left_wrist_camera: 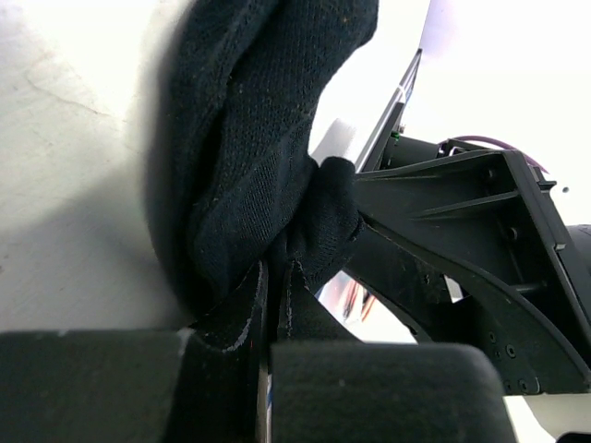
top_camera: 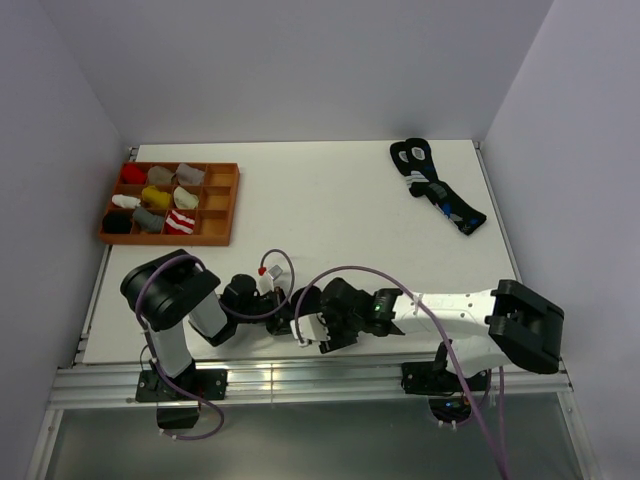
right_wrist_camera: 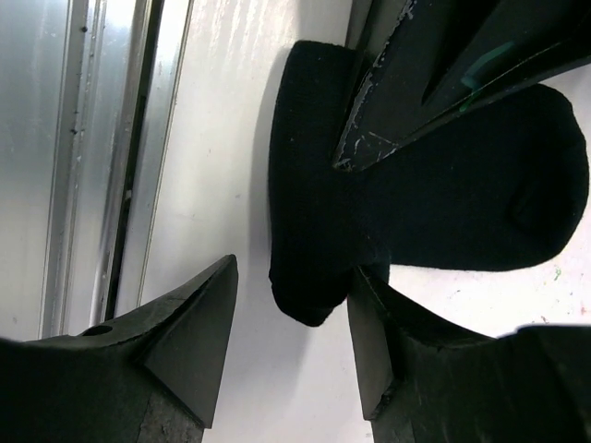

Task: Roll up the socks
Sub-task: Roll the sock at the center of the board.

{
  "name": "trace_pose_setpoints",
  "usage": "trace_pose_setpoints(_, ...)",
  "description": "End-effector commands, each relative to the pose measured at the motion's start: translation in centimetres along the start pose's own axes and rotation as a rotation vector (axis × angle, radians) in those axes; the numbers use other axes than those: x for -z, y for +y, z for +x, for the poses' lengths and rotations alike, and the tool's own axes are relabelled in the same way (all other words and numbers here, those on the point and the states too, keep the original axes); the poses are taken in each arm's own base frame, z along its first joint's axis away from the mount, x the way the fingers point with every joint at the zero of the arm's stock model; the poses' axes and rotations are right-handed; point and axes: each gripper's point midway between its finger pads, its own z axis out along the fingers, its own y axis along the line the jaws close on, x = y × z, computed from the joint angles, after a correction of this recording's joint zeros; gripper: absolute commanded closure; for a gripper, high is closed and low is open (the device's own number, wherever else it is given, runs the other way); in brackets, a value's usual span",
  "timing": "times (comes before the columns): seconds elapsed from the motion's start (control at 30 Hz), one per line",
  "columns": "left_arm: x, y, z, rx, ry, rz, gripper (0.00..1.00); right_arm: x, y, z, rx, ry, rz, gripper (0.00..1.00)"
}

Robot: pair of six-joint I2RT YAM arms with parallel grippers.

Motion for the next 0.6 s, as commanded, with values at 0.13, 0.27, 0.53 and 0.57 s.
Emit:
trace_pose_setpoints(0.13, 0.9, 5.2, 2.4, 0.084, 0.059, -0.184, 1.00, -0.6, -1.9, -3.1, 0.015, -0.045, 0.038, 0.43)
trace_pose_setpoints(0.27, 0.9, 5.1, 2.6, 0.080, 0.072, -0.175, 1.00, -0.8, -2.3, -3.8, 0.012, -0.058, 0.039, 0.44)
trace_pose_setpoints(0.53, 0.6, 3.9, 2.6, 0.062, 0.102, -0.124, 1.00, -1.7, -2.1, -4.5, -0.013, -0.049, -0.030, 0.63)
trace_pose_setpoints(0.57, 0.5, 3.9, 2.6, 0.064, 0.105, -0.128, 1.00, -1.8, -1.9, -4.4, -0.017, -0.043, -0.048, 0.65)
